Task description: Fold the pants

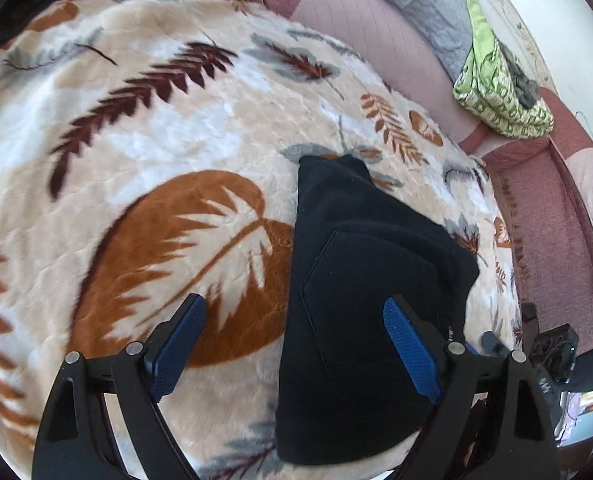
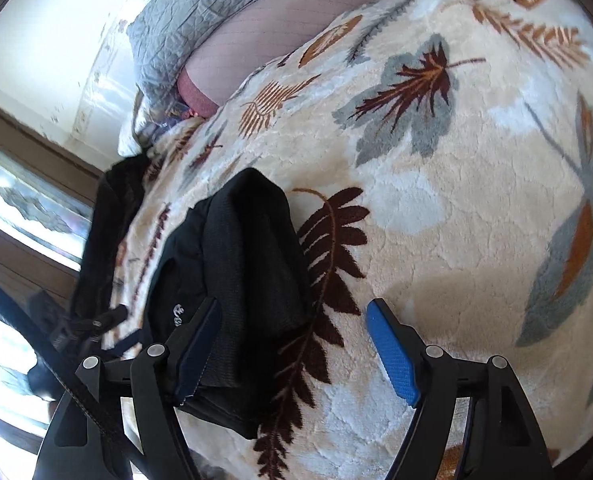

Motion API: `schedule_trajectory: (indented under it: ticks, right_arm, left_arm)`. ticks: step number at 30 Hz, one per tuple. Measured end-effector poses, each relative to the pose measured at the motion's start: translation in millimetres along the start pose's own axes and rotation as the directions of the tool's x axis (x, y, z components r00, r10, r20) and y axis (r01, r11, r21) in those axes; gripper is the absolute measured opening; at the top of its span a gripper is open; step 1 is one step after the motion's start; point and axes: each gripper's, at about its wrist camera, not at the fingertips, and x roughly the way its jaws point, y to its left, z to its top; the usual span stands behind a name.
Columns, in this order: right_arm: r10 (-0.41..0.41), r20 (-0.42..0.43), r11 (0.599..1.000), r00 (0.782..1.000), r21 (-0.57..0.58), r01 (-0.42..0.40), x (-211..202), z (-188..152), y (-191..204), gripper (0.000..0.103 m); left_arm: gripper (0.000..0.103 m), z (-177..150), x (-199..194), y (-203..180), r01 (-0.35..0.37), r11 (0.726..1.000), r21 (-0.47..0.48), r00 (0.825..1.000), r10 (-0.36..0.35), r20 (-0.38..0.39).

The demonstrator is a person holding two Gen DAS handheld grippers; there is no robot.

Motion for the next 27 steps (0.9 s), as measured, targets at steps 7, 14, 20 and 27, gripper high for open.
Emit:
schedule_trajectory:
  ticks: [7,14,20,27]
  right_arm:
    - [0.078,-0.025,0.996,0.997,0.045,-0.077,-1.8,8.1,-7.1,0.079]
    - [0.073,-0.143,0.992,0.987,-0.087,-0.086,34.4,4.8,26.7,0.080]
    - [0.088,-0.142,0.992,0.986,-0.081,-0.100,66.9,18.9,47.3,0.078]
    - [0.019,-0.138,0.985,0.990,-0.168,-0.042,68.3,16.9,67.1,0.036]
  left_arm:
    - [0.075,7.0,13.0,-20.8,0.062,0.994,0.089,0.997,-0.058,-0.044]
    - [0.093,8.5,37.4,-39.4,0.100,0.977,0.187,0.991,-0.082,-0.103]
    - [0.079,9.7,41.0,-49.2,0.043,0.976,0.215,0.998,-0.031,-0.061]
    - [0.039,3.5,16.0,-58.7,0.046,0.978,0.204,0.999,-0.046,-0.007]
